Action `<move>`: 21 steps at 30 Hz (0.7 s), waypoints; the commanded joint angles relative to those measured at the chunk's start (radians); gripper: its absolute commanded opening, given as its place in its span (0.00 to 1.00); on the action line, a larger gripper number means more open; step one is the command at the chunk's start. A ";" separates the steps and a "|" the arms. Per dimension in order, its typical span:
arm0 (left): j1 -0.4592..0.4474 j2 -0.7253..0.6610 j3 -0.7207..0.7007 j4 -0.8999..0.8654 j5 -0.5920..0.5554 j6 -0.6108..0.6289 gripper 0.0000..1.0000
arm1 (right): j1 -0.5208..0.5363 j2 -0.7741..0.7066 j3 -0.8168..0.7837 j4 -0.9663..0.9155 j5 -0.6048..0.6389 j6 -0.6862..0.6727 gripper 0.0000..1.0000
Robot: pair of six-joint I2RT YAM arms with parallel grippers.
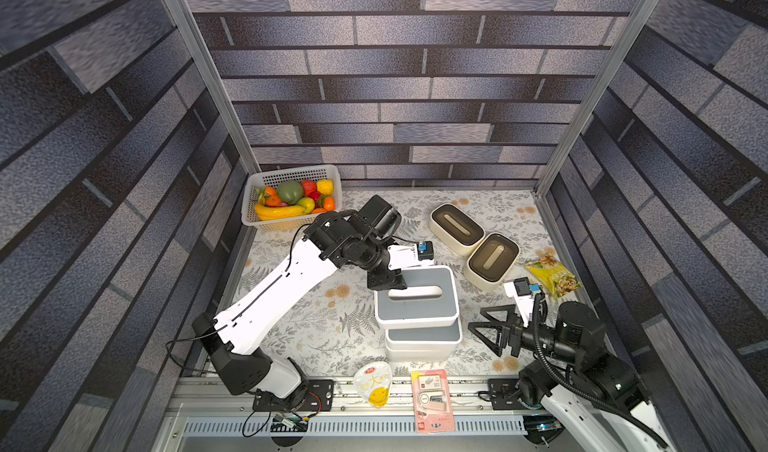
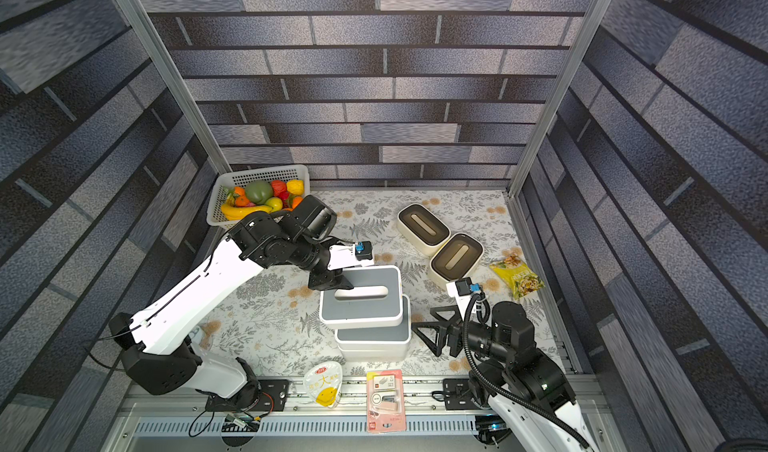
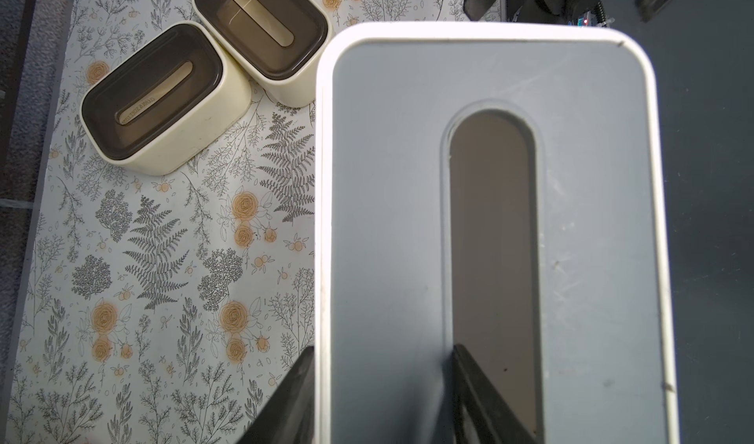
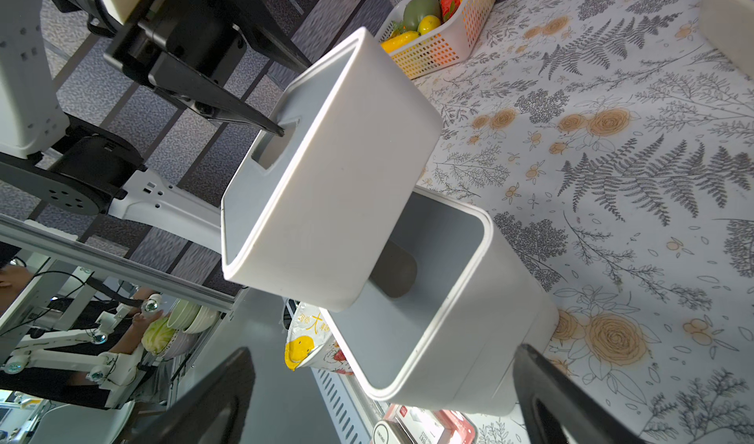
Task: Stack the tissue boxes
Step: Place the tissue box at the tissue box.
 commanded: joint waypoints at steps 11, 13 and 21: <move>-0.033 0.036 0.013 0.015 0.041 0.016 0.47 | 0.005 -0.017 -0.028 0.000 -0.031 0.014 1.00; -0.034 0.039 0.014 0.016 0.043 0.015 0.47 | 0.005 -0.020 -0.027 0.000 -0.027 0.014 1.00; -0.047 0.041 0.009 0.022 0.042 0.002 0.47 | 0.006 -0.028 -0.033 0.005 -0.028 0.014 1.00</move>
